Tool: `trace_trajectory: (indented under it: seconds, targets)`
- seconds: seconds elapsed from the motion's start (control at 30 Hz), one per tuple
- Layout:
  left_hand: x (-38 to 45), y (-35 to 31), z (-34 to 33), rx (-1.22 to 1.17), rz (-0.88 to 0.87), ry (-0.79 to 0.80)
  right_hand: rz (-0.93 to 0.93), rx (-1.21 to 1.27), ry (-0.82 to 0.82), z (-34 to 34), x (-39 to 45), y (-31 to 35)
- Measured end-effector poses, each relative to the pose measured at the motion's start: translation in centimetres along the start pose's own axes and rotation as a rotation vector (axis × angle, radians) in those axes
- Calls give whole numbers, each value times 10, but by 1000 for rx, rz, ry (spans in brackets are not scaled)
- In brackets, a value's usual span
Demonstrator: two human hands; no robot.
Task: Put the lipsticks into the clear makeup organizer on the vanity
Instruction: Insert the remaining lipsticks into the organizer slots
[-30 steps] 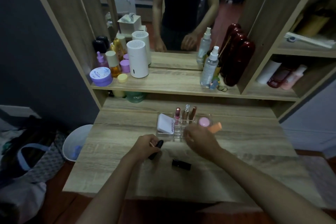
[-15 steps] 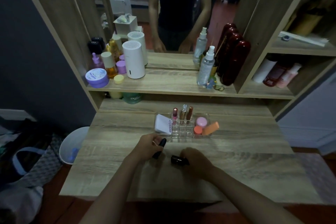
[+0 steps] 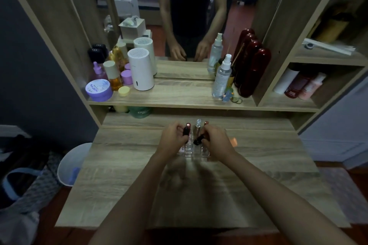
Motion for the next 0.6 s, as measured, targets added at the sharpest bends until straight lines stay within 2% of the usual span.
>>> trace_trajectory:
  seconds: [0.6]
  targets:
    - [21, 13, -20, 75, 27, -7, 84, -148, 49, -11, 25, 8]
Point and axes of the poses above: each hand's wrist, its own x-axis towards the middle knuckle, its own z-axis out of the back of the hand, y = z × x, the point moved 8 cm from there along x, towards the middle knuckle, and after that the axes turned 8 degrees about y, right-handed, at the moved point
